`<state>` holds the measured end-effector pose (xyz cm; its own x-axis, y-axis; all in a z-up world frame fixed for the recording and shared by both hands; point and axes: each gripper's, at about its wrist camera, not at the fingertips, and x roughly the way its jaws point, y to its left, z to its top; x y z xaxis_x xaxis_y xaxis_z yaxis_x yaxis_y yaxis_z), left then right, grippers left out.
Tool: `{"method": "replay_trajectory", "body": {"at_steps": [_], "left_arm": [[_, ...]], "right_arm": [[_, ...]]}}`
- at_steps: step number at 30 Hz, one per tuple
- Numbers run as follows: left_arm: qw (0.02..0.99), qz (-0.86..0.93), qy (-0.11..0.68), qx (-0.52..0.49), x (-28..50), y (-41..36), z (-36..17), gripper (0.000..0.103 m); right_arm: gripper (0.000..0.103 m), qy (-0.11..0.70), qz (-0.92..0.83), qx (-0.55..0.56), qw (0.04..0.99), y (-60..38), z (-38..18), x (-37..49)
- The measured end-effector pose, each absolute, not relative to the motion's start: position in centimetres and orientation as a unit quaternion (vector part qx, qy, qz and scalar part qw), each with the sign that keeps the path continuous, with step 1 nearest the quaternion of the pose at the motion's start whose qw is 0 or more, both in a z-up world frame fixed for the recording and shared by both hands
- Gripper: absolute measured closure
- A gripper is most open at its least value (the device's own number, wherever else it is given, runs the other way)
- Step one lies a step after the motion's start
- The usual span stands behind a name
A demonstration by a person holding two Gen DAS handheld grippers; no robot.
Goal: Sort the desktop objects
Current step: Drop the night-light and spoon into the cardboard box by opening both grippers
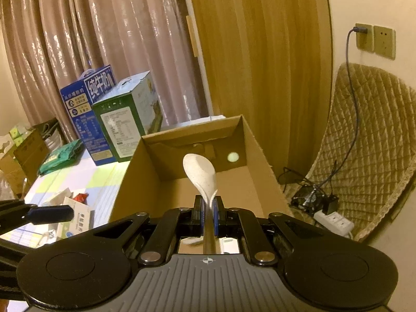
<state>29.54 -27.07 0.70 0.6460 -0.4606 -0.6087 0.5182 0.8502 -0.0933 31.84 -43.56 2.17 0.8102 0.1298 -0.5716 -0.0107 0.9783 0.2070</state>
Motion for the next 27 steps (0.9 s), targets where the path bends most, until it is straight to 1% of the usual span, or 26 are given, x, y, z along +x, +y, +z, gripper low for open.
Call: {"method": "replay_trajectory", "body": {"at_steps": [2,3,4,5,6,19,25,27], "left_arm": [[0.908,-0.267,0.320,0.042,29.4,-26.5,0.9,0.030],[0.909,-0.265,0.319,0.039,29.3,-26.1,1.1,0.030],[0.910,-0.264,0.319,0.038,29.2,-25.7,1.1,0.030],[0.910,-0.262,0.318,0.038,29.1,-25.3,1.2,0.030],[0.911,-0.259,0.317,0.037,29.0,-24.9,1.2,0.029],[0.918,-0.230,0.322,0.020,26.2,-20.3,1.3,0.025],[0.922,-0.215,0.322,0.017,24.3,-18.0,1.6,0.023],[0.924,-0.211,0.320,0.017,23.5,-17.2,1.8,0.020]], "right_arm": [[0.098,0.301,0.042,0.105,0.947,-43.5,2.2,32.0],[0.090,0.299,0.039,0.105,0.948,-43.5,2.3,32.0],[0.079,0.296,0.035,0.106,0.949,-43.5,2.4,31.9],[0.046,0.292,0.034,0.108,0.950,-43.6,2.5,31.8],[0.031,0.287,0.033,0.111,0.951,-43.7,2.6,31.6],[0.030,0.272,0.028,0.119,0.955,-42.8,4.8,27.2],[0.024,0.266,0.043,0.119,0.955,-40.4,5.9,23.8],[0.018,0.269,0.047,0.120,0.955,-39.4,6.1,22.8]]}}
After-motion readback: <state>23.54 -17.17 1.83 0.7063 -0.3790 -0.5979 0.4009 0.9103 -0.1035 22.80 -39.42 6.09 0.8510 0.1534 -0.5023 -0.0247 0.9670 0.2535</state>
